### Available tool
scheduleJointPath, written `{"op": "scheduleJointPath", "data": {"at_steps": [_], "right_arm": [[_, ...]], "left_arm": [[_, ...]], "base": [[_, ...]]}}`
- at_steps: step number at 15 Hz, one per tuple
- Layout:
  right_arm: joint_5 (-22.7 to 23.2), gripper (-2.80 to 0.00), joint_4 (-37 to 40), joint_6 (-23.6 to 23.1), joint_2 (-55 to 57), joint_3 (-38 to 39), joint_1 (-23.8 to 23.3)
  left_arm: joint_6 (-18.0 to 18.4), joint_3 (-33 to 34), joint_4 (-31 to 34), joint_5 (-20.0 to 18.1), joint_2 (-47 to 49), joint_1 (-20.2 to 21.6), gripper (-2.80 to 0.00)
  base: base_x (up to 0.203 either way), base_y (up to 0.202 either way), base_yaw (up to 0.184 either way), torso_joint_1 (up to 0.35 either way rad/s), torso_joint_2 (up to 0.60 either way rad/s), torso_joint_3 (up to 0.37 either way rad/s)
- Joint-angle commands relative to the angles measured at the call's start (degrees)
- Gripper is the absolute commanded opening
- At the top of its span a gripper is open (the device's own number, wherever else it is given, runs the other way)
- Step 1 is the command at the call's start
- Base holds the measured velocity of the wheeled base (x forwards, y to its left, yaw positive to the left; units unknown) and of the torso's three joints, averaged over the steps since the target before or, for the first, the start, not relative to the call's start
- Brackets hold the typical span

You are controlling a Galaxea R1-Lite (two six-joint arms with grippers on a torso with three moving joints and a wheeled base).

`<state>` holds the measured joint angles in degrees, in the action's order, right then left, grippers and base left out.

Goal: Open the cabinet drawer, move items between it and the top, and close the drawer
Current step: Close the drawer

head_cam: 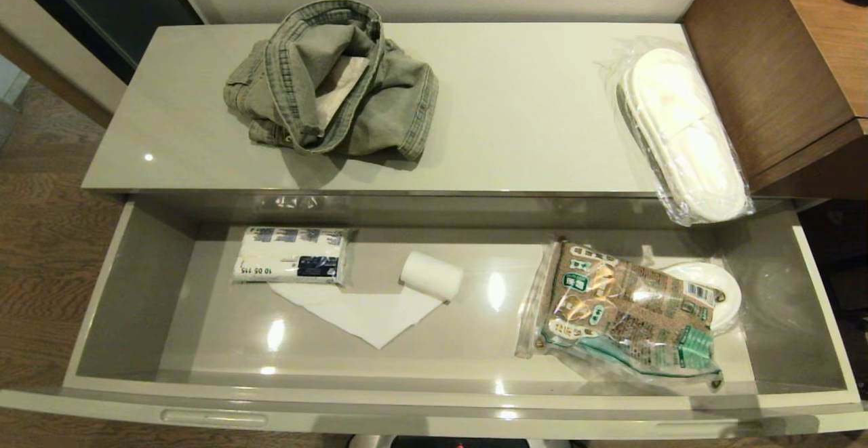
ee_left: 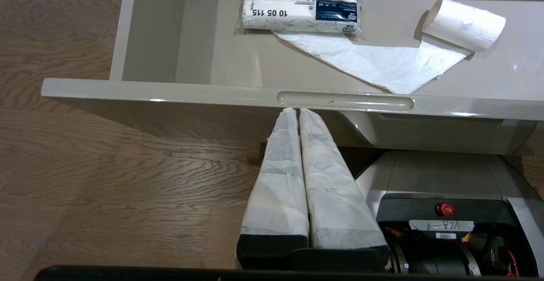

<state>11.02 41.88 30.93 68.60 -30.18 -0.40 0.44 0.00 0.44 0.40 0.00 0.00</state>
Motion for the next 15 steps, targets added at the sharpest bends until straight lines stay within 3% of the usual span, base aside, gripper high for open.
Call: {"op": "scheduleJointPath", "data": {"at_steps": [1, 8, 11, 15], "right_arm": [[0.06, -2.80, -0.88, 0.47, 5.20, 0.12, -0.01], [-0.17, -2.80, -8.61, 5.04, 11.80, 0.15, -0.04], [-1.88, -2.80, -14.02, 11.43, 14.46, -0.93, -0.04], [-1.88, -2.80, -14.02, 11.43, 14.46, -0.93, -0.04]], "left_arm": [[0.00, 0.09, 0.00, 0.04, 0.00, 0.00, -2.80], [0.00, 0.09, 0.00, 0.04, 0.00, 0.00, -2.80], [0.00, 0.09, 0.00, 0.04, 0.00, 0.00, -2.80], [0.00, 0.09, 0.00, 0.04, 0.00, 0.00, -2.80]], "base": [[0.000, 0.000, 0.000, 0.000, 0.00, 0.000], [0.000, 0.000, 0.000, 0.000, 0.00, 0.000], [0.000, 0.000, 0.000, 0.000, 0.00, 0.000], [0.000, 0.000, 0.000, 0.000, 0.00, 0.000]]}}
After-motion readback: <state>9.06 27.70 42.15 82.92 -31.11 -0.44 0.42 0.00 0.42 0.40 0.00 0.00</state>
